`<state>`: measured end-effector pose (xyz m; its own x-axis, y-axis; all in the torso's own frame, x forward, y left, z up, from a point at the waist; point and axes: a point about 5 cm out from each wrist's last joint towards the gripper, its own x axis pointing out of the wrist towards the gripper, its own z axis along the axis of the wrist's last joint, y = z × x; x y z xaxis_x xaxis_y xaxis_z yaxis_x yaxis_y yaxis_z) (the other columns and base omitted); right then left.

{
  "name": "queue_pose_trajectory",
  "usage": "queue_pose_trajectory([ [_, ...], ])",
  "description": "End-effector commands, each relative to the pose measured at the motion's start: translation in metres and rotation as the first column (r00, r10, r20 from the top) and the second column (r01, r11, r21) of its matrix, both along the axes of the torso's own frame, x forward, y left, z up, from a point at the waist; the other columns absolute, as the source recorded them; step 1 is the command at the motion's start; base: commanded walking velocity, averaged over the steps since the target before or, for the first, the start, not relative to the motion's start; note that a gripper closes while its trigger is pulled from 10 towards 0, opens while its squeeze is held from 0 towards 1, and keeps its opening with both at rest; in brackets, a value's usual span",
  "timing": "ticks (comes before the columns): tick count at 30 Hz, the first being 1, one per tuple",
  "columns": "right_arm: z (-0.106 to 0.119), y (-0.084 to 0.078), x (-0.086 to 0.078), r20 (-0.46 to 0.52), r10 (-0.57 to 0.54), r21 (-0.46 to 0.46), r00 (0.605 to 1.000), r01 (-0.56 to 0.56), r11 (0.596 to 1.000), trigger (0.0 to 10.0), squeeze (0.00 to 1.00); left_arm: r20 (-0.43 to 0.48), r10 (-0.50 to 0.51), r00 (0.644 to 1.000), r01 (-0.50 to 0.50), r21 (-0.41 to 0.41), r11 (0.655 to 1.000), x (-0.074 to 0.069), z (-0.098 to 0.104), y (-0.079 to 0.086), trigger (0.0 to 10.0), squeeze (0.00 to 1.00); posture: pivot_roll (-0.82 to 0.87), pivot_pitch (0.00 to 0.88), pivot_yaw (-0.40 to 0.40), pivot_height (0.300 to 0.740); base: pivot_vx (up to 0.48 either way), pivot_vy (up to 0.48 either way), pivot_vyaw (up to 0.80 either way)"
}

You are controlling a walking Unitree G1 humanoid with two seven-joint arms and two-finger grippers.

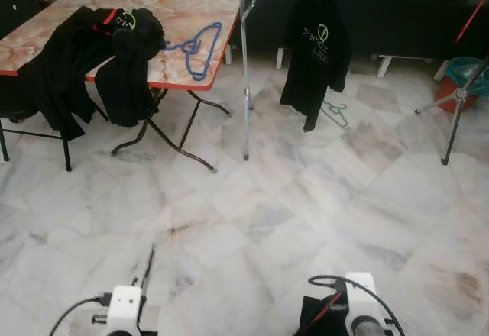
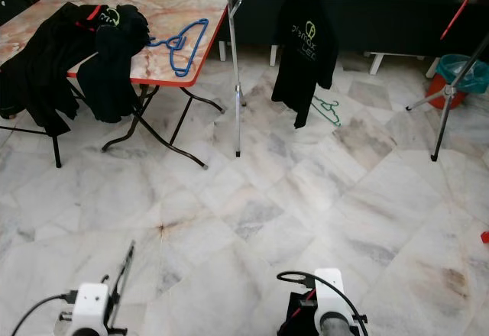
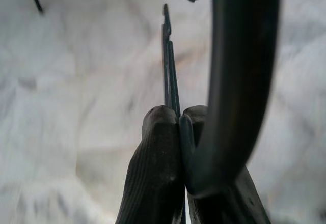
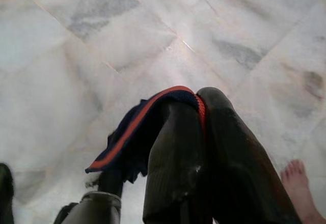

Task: Hang hanger

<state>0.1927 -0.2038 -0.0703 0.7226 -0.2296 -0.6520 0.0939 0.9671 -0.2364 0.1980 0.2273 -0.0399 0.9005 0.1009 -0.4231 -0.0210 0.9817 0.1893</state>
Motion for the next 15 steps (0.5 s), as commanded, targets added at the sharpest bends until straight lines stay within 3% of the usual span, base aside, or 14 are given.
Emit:
queue_pose_trajectory([
  [1,0.053,-0.009,0.078,0.185,0.007,-0.011,0.983,-0.005,1.0,10.0,0.0,0.072,-0.039,0.997,0.04,-0.007,0.999,0.016,0.014,-0.002,10.0,0.0,0.04,0.057,-0.005,0.74,0.0,0.0,0.0],
  [2,0.077,-0.011,0.104,0.263,0.012,-0.017,0.965,-0.008,1.0,10.0,0.0,0.115,-0.049,0.992,0.05,-0.009,0.999,0.025,0.023,-0.002,10.0,0.0,0.05,0.056,-0.007,0.74,0.0,0.0,0.0],
  [4,0.081,-0.011,0.108,0.284,0.012,-0.017,0.959,-0.007,1.0,10.0,0.0,0.128,-0.049,0.991,0.051,-0.01,0.999,0.028,0.026,-0.003,10.0,0.0,0.05,0.058,-0.009,0.74,0.0,0.0,0.0],
  [8,0.114,-0.008,0.135,0.393,0.071,-0.051,0.917,-0.056,0.997,10.0,0.0,0.205,-0.096,0.974,0.099,-0.006,0.995,0.048,0.046,-0.008,10.0,0.0,0.05,0.072,-0.011,0.74,0.0,0.0,0.0],
  [15,0.137,-0.005,0.154,0.438,0.081,-0.016,0.896,-0.082,0.997,10.0,0.0,0.251,-0.167,0.953,0.182,-0.039,0.982,0.059,0.063,-0.021,10.0,0.0,0.05,0.082,-0.012,0.74,0.0,0.0,0.0],
])
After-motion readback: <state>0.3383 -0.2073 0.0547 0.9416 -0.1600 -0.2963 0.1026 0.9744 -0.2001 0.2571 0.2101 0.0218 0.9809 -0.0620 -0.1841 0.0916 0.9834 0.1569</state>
